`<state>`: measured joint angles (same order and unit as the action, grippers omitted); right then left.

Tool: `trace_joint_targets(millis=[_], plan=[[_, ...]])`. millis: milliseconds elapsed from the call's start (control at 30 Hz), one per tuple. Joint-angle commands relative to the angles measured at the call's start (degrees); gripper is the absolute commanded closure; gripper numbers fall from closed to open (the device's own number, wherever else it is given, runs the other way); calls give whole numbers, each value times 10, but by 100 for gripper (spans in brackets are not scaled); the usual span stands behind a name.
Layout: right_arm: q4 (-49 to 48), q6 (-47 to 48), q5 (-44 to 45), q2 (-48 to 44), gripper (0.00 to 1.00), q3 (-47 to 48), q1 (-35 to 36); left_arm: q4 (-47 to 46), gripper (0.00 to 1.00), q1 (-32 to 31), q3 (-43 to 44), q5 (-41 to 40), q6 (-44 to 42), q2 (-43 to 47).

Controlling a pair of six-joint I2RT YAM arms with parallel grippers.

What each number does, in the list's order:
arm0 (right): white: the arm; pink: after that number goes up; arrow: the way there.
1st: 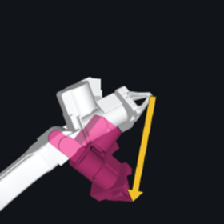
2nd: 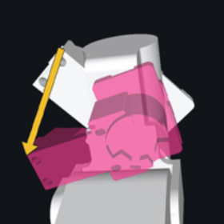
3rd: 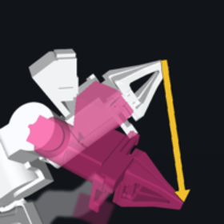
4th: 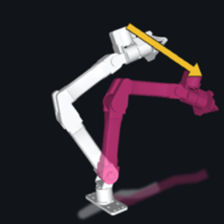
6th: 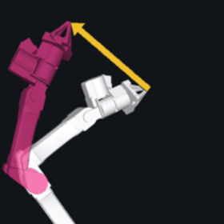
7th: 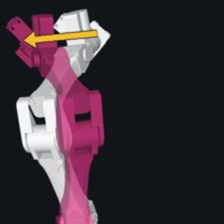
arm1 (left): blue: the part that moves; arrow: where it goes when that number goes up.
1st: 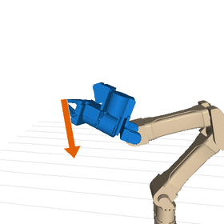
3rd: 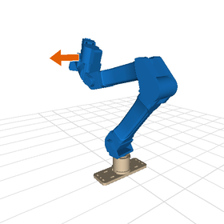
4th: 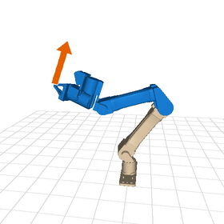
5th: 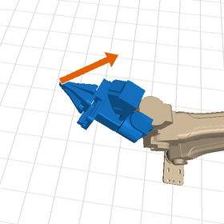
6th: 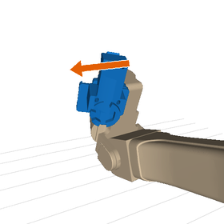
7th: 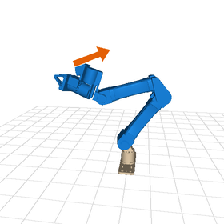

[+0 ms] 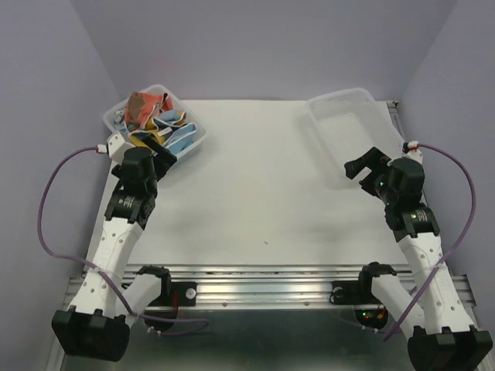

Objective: Fold and stack the towels
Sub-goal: Grab crumpled towel

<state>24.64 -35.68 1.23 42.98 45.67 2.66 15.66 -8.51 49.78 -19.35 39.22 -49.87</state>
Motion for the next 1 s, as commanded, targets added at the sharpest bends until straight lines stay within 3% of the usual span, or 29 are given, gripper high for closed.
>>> trace_joint_targets(millis=[0,233,467,700,767,967], plan=[[-47,52,-41,24,0,41,-1,-45,1,7,45,-27,-35,-56],[-39,54,-58,84,0,72,-1,-88,1,80,132,50,-94,-209],[-38,76,-60,98,0,70,-1,-181,1,143,136,190,-143,-294],[-39,91,-70,113,0,64,-2,-183,1,157,200,210,-167,-420],[-43,91,-70,116,0,62,-1,-181,3,160,214,218,-167,-455],[-42,97,-67,131,0,63,-1,-179,26,161,261,234,-172,-511]])
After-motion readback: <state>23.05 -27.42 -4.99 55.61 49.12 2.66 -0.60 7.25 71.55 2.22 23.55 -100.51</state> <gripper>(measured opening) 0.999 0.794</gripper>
